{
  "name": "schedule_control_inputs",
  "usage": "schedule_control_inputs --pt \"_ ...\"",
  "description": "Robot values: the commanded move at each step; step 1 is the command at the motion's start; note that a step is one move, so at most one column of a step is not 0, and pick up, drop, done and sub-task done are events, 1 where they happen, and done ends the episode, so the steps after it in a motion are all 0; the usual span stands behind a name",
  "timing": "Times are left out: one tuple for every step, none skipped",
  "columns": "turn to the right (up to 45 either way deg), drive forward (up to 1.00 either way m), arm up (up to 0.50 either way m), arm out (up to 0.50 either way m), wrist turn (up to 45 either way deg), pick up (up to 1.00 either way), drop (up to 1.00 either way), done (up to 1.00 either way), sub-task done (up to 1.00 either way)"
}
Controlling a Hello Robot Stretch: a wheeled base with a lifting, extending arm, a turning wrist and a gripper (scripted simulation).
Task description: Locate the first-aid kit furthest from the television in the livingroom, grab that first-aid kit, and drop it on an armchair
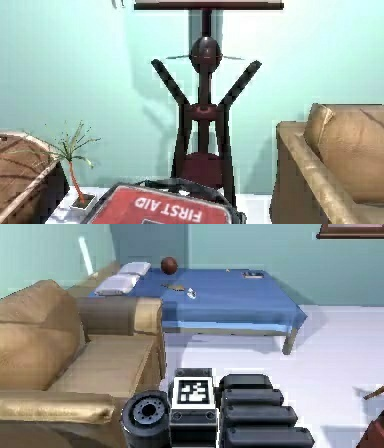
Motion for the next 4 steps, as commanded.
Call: schedule_control_inputs --pt "45.0 0.00 0.00 0.00 0.0 0.00 0.00 0.00 0.00" --pt "45.0 0.00 0.00 0.00 0.0 0.00 0.00 0.00 0.00" --pt "0.0 1.00 0.00 0.00 0.0 0.00 0.00 0.00 0.00" --pt "-6.0 0.00 0.00 0.00 0.0 0.00 0.00 0.00 0.00"
